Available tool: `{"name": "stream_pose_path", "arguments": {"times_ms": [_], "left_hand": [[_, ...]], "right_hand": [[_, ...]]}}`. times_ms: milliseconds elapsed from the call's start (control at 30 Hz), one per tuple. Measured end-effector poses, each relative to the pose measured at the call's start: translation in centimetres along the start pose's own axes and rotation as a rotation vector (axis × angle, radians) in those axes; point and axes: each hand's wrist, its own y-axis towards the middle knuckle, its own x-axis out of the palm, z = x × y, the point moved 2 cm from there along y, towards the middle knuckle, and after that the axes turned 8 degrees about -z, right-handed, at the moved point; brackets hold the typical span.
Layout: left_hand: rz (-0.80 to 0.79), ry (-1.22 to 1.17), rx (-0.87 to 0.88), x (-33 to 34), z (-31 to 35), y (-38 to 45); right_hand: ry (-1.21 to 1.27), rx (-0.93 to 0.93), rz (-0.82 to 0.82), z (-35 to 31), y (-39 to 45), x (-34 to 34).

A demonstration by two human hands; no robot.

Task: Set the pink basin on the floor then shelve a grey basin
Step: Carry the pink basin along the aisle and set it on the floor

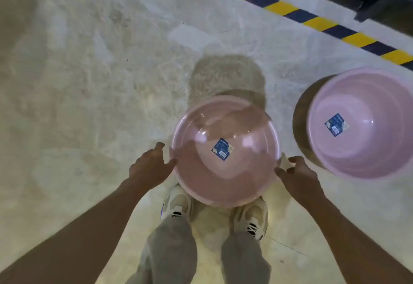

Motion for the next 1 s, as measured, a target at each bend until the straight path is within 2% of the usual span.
{"name": "stream_pose_path", "arguments": {"times_ms": [67, 167, 333, 467, 700, 867, 1000], "left_hand": [[0.024, 0.02, -0.003, 1.4, -0.5, 2.0], [-0.021, -0.086, -0.023, 3.3, -0.7, 3.8], [0.014, -0.36, 0.01, 4.4, 0.5, 4.5], [0.03, -0.315, 0.065, 3.0, 1.4, 2.9], [0.094, -0.092, 0.183, -4.7, 5.5, -3.5], [0.102, 0.0, 0.236, -10.4, 11.9, -8.2], [0.119, 0.031, 0.3, -12.3, 18.5, -11.4]], "right_hand": [[0.053, 0.013, 0.012, 1.0, 2.1, 1.5], [0.059, 0.024, -0.045, 1.9, 4.0, 3.9], [0.118, 0.01, 0.069, 1.9, 4.6, 5.3], [0.142, -0.005, 0.103, 1.8, 3.3, 4.2], [0.259, -0.131, 0.145, -0.1, -2.6, -3.3], [0.344, -0.135, 0.249, -0.1, -7.7, -10.8], [0.376, -0.107, 0.32, 2.3, -11.2, -16.6]]}}
